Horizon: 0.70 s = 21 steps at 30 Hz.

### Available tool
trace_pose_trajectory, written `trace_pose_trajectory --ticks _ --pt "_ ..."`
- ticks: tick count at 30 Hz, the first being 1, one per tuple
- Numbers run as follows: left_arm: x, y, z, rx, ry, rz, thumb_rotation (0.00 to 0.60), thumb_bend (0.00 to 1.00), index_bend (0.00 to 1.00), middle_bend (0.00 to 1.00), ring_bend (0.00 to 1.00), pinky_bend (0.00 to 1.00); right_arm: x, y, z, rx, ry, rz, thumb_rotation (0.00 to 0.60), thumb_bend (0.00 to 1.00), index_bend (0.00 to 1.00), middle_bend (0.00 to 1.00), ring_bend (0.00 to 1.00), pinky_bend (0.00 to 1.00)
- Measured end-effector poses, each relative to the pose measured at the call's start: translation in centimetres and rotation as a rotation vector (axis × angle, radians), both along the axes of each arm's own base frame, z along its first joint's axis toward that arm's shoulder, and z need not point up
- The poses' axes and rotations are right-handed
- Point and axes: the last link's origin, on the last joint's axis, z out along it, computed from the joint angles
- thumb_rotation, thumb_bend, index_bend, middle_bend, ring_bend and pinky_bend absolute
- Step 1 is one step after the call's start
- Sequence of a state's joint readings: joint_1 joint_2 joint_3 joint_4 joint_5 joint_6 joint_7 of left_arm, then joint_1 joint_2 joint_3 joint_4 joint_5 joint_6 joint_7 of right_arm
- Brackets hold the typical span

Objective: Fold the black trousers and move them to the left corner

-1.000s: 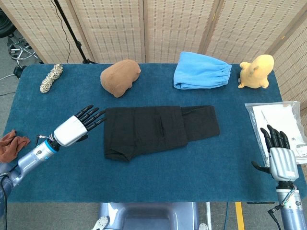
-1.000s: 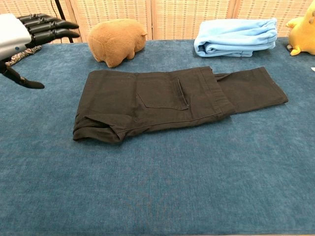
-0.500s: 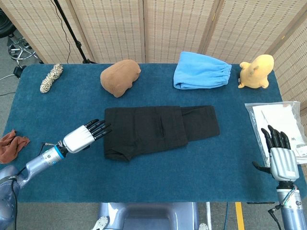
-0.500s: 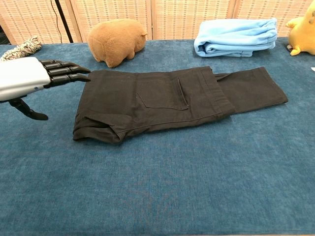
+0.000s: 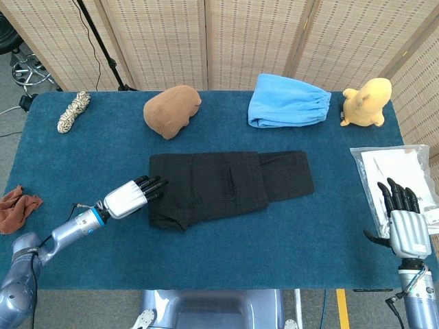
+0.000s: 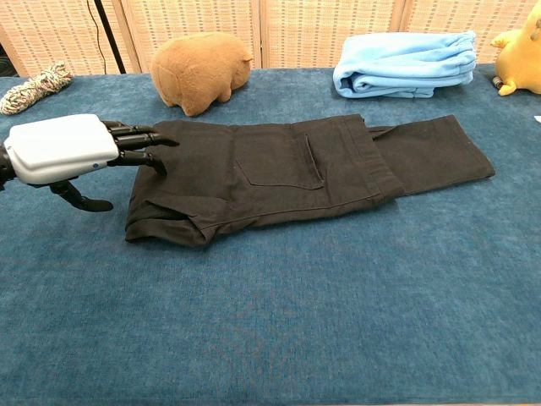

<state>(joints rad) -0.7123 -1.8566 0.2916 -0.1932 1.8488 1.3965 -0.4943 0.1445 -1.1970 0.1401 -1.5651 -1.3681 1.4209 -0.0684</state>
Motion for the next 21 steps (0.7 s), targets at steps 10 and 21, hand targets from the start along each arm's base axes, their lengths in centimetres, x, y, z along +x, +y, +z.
trace_pose_trajectory --ticks 10,21 --pt "1.5 0.9 -1.2 0.014 0.005 -0.012 0.6 0.23 0.31 0.12 0.12 0.27 0.0 0.0 0.2 -0.008 -0.007 0.0 0.6 0.0 0.0 0.0 0.0 0.0" --pt "2.2 1.2 -2.1 0.018 0.021 -0.025 0.6 0.23 0.31 0.12 0.12 0.27 0.1 0.1 0.3 -0.011 -0.013 0.001 0.6 0.0 0.0 0.0 0.0 0.0"
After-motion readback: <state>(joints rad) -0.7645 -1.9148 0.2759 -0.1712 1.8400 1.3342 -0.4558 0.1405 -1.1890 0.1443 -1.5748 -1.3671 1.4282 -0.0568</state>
